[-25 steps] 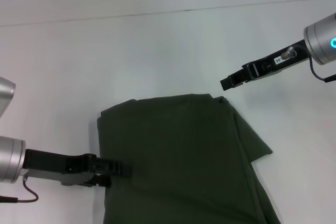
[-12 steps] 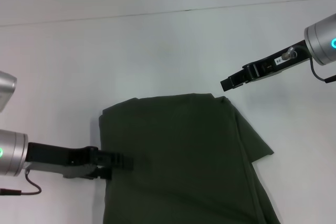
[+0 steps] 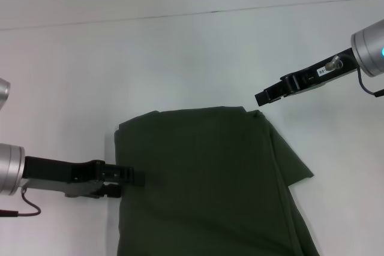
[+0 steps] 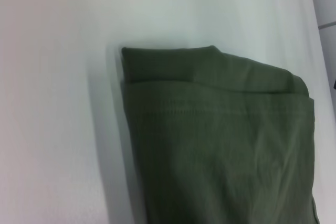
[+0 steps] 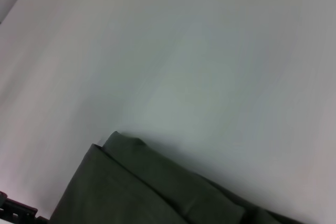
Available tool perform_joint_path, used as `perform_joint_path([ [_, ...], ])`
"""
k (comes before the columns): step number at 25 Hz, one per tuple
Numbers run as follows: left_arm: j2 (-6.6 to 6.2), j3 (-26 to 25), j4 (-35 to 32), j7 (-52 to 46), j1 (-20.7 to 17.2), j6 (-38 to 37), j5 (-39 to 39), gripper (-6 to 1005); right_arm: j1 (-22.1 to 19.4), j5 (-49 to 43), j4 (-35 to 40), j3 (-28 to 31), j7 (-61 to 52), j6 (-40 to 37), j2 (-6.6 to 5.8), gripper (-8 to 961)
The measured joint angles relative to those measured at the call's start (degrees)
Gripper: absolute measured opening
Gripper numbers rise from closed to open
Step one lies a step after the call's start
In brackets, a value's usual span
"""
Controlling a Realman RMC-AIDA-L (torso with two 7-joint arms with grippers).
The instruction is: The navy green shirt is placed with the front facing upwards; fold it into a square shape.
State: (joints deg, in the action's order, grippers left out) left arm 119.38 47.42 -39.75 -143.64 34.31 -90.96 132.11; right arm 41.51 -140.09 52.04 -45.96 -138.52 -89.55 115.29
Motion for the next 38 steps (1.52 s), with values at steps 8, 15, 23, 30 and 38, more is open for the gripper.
perform_joint_path([
  [8,0.49,0.59,0.43,-0.12,0.61,0.45,0.06,843,-0.03,-0.26,-0.06,-0.02,-0.21,-0.5,-0.34,355],
  [15,1.34,1.61,0.85,-0.19,1.64,1.6,0.09,843,-0.64,-0.25,-0.03,0.36,-0.32,-2.0,-0.97,356],
  [23,1.12,2.13,1.44,-0.92,1.8,2.2,0.07,842,-1.09,-2.22,-0.77,0.1,-0.66,-4.29,-2.15,357],
  [30,0.96,1.96,1.35,-0.94,1.6,2.12,0.07,843,-0.92,-7.12,-1.38,0.16,-1.19,-2.5,-1.18,358],
  [38,0.94,2.06,1.26,-0.94,1.8,1.81,0.07,842,0.65,-6.15,-4.0,0.07,-0.74,1.54,0.28,484],
])
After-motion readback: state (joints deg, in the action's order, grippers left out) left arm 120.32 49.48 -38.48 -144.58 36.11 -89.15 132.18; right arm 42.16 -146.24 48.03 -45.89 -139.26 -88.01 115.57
